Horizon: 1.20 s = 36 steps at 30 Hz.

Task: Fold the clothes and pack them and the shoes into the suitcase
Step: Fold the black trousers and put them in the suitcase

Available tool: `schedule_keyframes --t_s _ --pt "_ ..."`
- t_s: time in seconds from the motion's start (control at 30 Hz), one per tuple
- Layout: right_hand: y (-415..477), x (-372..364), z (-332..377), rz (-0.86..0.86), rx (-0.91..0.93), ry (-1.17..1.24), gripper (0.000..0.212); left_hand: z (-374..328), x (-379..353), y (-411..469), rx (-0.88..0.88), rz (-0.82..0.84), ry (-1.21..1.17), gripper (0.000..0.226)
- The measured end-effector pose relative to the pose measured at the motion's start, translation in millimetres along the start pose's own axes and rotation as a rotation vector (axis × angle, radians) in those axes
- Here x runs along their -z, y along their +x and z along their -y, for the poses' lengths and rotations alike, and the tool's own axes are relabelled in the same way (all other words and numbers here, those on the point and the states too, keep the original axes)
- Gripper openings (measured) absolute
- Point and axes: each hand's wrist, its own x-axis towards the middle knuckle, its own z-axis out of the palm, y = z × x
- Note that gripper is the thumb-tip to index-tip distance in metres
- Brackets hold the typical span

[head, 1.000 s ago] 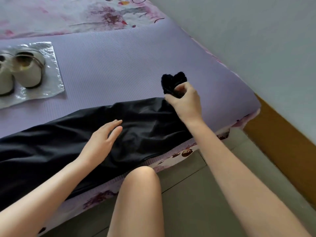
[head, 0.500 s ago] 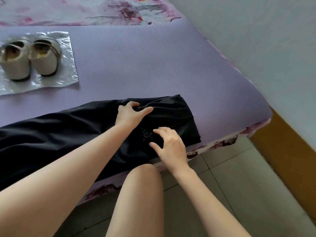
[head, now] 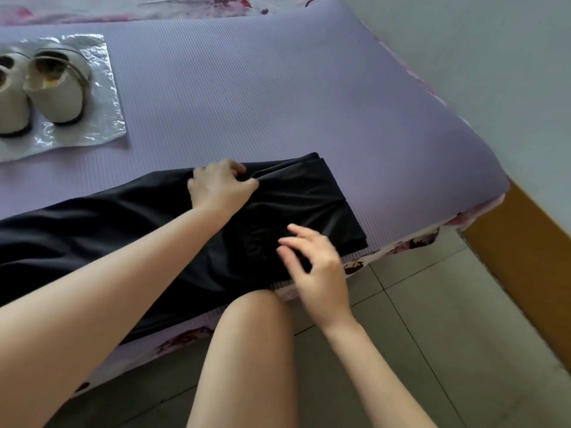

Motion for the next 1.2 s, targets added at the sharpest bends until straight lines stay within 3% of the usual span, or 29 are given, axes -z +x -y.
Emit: schedule_keyframes --t_s 0.13,0.23,0.43,0.63,0.9,0.97,1.07,1.2 --pt "20 37 -31 -0.355 -0.408 0.018 0.025 -39 -11 16 -0.238 0.022 -0.043 0.035" --pt "25 40 -56 -0.38 -0.667 0.146 0.033 -65 -38 32 -0.296 0.108 0.029 0.041" --pt "25 28 -65 -0.432 -0.714 0.243 0.017 -87 -71 55 -0.212 0.146 0.08 0.033" --pt "16 39 -60 -0.539 -0.725 0.376 0.014 -92 -67 70 -0.005 0.015 -0.224 0.024" --pt "13 29 -74 -0.43 -0.801 0.259 0.016 -85 -78 77 0.047 0.021 -0.126 0.022" --pt "12 26 -73 -0.435 -0.746 0.11 0.02 -87 -74 75 -0.009 -0.004 -0.061 0.025" --pt "16 21 -51 -0.424 -0.431 -0.132 0.042 -80 -61 61 -0.231 0.002 -0.003 0.036" --pt "29 1 -9 -0.154 -0.14 -0.213 0.065 -31 -33 10 -0.607 -0.027 0.184 0.04"
